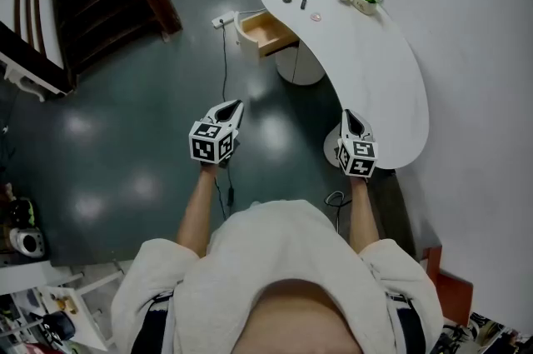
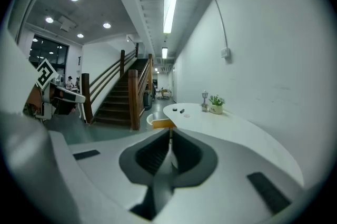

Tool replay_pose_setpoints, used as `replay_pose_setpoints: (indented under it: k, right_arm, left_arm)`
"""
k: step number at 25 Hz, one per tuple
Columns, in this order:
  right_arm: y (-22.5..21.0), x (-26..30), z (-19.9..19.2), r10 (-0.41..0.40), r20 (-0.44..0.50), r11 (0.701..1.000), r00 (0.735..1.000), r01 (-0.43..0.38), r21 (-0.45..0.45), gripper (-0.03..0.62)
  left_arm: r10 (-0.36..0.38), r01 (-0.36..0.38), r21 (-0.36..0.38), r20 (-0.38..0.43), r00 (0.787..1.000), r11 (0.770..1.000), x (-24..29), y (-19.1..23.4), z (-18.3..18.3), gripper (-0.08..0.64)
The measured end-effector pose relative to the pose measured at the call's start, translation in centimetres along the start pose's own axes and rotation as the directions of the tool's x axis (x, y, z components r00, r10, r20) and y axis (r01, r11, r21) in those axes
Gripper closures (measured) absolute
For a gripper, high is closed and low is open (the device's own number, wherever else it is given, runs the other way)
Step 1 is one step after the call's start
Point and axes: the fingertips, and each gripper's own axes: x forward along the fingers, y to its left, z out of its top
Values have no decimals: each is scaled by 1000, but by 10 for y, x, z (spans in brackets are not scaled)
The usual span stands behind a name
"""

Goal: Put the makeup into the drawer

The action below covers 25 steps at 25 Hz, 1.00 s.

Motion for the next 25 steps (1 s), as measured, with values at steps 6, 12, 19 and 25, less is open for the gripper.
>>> replay_pose_setpoints:
  k: [6, 12, 19, 25]
  right_arm:
    - [-4, 7, 4, 53, 33, 999, 998, -53, -4, 221]
    - [-17, 17, -5, 78, 7, 997, 997, -78, 0, 224]
    - [-27, 36, -9, 87, -16, 996, 996, -87, 7, 235]
    - [-28, 78, -8, 84, -35, 996, 996, -83, 18, 261]
  left_arm:
    - [7, -7, -10, -6, 1000, 1000, 9, -11, -5, 546]
    - [22, -22, -23, -9, 1000, 999, 25, -20, -3, 546]
    - [36, -38, -42, -34, 999, 998, 38, -17, -12, 546]
    - [23, -26, -61, -42, 999, 998, 73, 17, -6, 546]
